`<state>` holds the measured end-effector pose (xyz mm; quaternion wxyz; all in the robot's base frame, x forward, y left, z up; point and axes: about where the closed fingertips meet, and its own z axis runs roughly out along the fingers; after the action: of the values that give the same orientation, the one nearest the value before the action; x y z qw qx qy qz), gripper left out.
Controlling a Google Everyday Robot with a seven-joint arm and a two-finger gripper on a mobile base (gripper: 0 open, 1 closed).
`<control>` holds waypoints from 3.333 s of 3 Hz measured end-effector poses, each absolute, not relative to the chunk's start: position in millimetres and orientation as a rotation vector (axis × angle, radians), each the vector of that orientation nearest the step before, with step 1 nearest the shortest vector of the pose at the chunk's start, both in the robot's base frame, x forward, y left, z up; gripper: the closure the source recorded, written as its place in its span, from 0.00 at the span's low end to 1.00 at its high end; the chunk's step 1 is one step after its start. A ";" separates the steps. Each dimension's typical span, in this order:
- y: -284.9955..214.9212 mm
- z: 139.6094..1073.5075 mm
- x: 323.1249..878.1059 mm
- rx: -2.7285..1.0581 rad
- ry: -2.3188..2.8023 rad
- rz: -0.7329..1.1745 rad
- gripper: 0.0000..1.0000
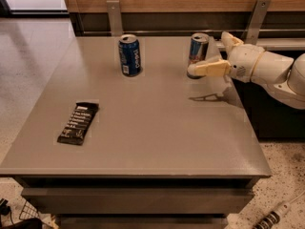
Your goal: Pick redbull can
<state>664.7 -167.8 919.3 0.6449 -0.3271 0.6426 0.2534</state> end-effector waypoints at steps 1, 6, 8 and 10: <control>-164.8 911.2 677.4 -0.767 1.562 0.661 0.00; -153.0 897.7 690.3 -0.772 1.675 0.773 0.80; -149.5 897.3 690.7 -0.776 1.674 0.778 1.00; -144.7 951.4 691.8 -0.836 1.699 0.697 1.00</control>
Offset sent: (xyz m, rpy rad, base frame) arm 0.0317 -0.0002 -0.0278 0.0044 0.3542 0.1259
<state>691.8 -144.7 951.4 0.5330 -0.3506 0.7124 0.2924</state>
